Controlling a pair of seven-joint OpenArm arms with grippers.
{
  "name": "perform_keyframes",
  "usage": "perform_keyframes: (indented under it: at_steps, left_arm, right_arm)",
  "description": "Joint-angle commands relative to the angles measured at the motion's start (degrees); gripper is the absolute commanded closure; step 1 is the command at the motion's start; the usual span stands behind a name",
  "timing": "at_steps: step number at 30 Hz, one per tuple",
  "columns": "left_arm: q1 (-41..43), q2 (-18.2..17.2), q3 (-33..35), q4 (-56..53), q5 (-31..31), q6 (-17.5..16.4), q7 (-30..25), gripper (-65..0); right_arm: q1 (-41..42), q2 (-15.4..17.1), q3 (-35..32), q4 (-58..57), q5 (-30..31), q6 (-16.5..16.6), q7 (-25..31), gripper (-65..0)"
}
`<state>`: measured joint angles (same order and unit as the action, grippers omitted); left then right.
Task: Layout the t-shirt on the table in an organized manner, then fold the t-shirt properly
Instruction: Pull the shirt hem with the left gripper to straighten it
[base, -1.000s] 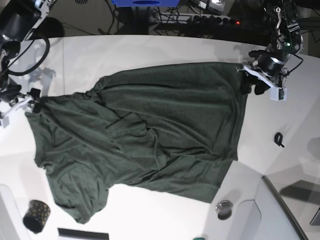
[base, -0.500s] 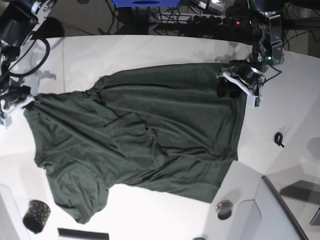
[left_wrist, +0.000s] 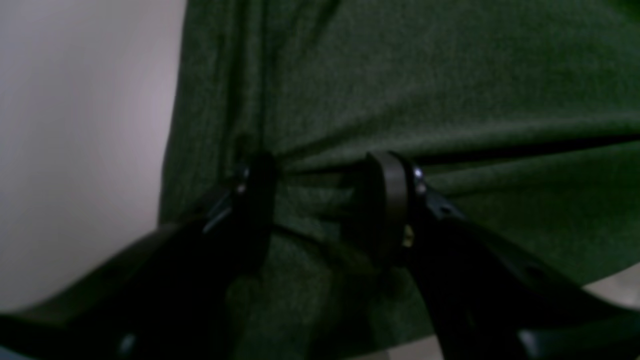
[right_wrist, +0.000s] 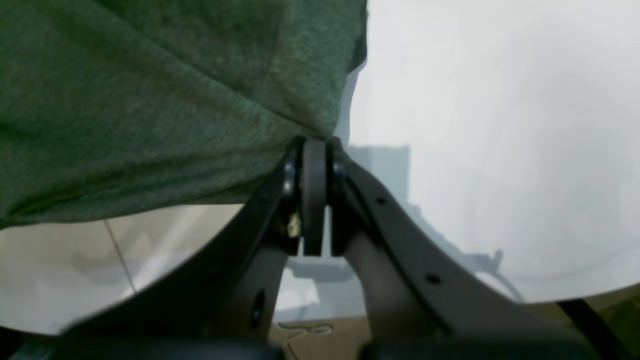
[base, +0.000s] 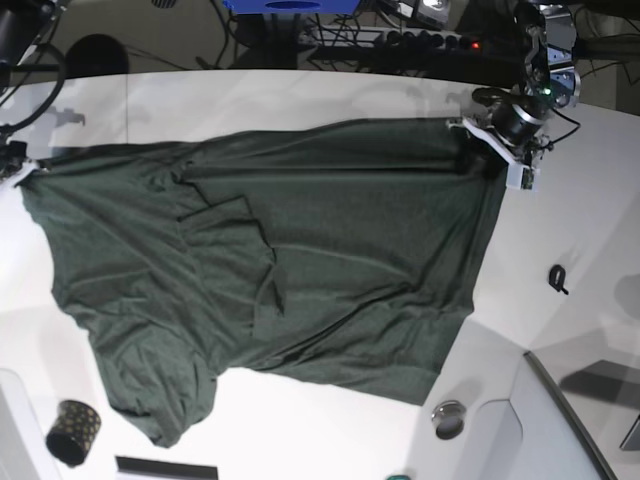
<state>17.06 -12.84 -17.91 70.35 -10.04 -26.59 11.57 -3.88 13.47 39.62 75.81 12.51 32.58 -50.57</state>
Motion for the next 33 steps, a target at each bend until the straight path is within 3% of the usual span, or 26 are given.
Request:
perform_keyframes:
  at_steps: [1,6,11,17,22,24,30,33]
  left_arm:
    - [1.71,-0.39,-0.07,1.08,1.91,0.7,3.86,-28.1]
    - [4.44,0.05,-0.07,6.71,1.91,0.7,4.38,-28.1]
    - [6.02,0.84,-0.07,12.69,1.91,0.7,10.89,-28.1]
    - [9.53,0.93,-0.07,17.79,1.91,0.7,11.33,-28.1]
    - [10.94,0.75,-0.07,19.54,1.82,0.7,11.42,-28.1]
    - [11.73,0.75,-0.07,21.04,1.82,0.7,11.5,-28.1]
    - [12.61,0.67,-0.07,30.01,1.82,0.7,17.92,-28.1]
    - [11.91,1.02,-0.15,32.91,1.82,0.7,19.5,-28.1]
  right_arm:
    - [-0.3,2.04,0.25,1.24,-0.07,0.26,0.59,-0.5]
    - [-0.91,2.13,-0.98,0.8,-0.07,0.26,0.41,-0.8]
    - [-2.67,2.13,-4.23,1.6,-0.07,0.26,0.59,-0.8]
    - [-3.55,2.39,-4.06,1.42,-0.43,0.08,0.41,-0.8]
    - [-3.81,2.66,-4.06,1.33,-6.32,-0.01,0.5,-2.1]
    - [-3.81,2.48,-4.06,1.68,-8.34,-0.01,0.5,-8.0]
    - [-5.83,2.66,-3.97,6.96,-8.78,-0.01,0.41,-34.7]
    - [-7.33,2.13,-3.97,11.53,-8.78,-0.01,0.32,-39.6]
